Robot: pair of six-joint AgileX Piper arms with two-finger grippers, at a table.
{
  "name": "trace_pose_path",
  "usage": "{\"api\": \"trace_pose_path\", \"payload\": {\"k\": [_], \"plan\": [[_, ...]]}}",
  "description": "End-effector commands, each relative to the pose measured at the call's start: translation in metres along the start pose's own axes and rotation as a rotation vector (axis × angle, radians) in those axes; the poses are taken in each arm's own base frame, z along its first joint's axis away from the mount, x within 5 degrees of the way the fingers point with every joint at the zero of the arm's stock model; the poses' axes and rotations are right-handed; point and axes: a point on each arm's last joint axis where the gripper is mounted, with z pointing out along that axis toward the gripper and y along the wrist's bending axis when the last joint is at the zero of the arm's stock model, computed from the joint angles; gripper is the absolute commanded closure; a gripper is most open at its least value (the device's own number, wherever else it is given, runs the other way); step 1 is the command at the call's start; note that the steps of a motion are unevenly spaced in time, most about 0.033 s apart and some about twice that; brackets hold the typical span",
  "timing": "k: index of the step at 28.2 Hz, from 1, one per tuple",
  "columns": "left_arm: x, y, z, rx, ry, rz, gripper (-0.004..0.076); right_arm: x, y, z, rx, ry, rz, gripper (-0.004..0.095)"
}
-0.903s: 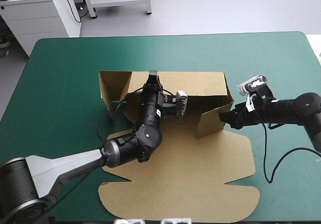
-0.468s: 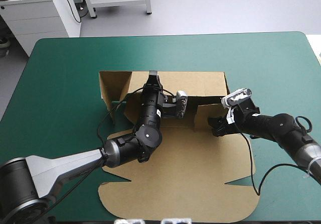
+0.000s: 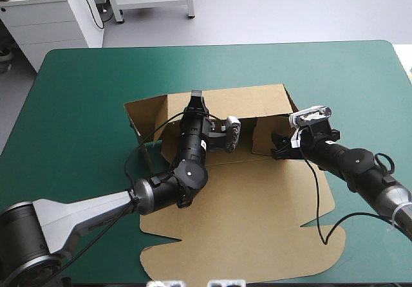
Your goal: Fold the box
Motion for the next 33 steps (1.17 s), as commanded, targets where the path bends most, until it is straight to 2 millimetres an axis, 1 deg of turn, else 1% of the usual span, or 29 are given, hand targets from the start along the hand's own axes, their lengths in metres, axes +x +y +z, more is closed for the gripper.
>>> {"api": "trace_pose_path", "payload": {"k": [1,4,6,8,15,17,19,21,22,23,24,26,29,33], "plan": [[0.005,0.026,-0.010,-0.097,0.007,-0.028,0.0732,-0.013,0.000,-0.009,0.017,-0.069,-0.005,0.0354],[0.005,0.026,-0.010,-0.097,0.007,-0.026,0.0732,-0.013,0.000,-0.009,0.013,-0.067,-0.029,0.0585],[0.005,0.026,-0.010,-0.095,0.004,-0.026,0.0732,-0.014,0.002,-0.009,-0.001,-0.067,-0.076,0.0775],[0.005,0.026,-0.010,-0.095,0.004,-0.026,0.0732,-0.014,0.003,-0.009,-0.015,-0.068,-0.109,0.0916],[0.005,0.026,-0.010,-0.095,0.004,-0.022,0.0731,-0.016,0.003,-0.009,-0.010,-0.089,-0.086,0.0922],[0.005,0.026,-0.010,-0.095,0.002,-0.023,0.0715,-0.016,0.003,-0.009,-0.010,-0.089,-0.091,0.0922],[0.004,0.025,-0.010,-0.091,-0.007,-0.023,0.0660,-0.016,0.003,-0.009,-0.010,-0.089,-0.095,0.0922],[0.004,0.025,-0.009,-0.087,-0.014,-0.023,0.0573,-0.016,0.003,-0.009,-0.010,-0.090,-0.095,0.0922],[0.003,0.025,-0.009,-0.085,-0.018,-0.025,0.0461,-0.016,0.003,-0.009,-0.011,-0.091,-0.084,0.0922],[0.003,0.025,-0.009,-0.085,-0.018,-0.025,0.0406,-0.016,0.003,-0.009,-0.011,-0.093,-0.077,0.0922],[0.002,0.024,-0.009,-0.081,-0.030,-0.024,0.0316,-0.017,0.002,-0.009,-0.005,-0.095,-0.063,0.0922],[0.000,0.024,-0.010,-0.076,-0.044,-0.023,0.0277,-0.017,0.001,-0.009,0.012,-0.096,-0.051,0.0922],[-0.004,0.024,-0.014,-0.082,-0.053,-0.016,0.0277,-0.022,-0.001,-0.009,0.025,-0.112,-0.037,0.0922],[-0.017,0.023,-0.030,-0.111,-0.058,-0.006,0.0285,-0.039,-0.002,-0.002,0.022,-0.139,0.020,0.0922]]}}
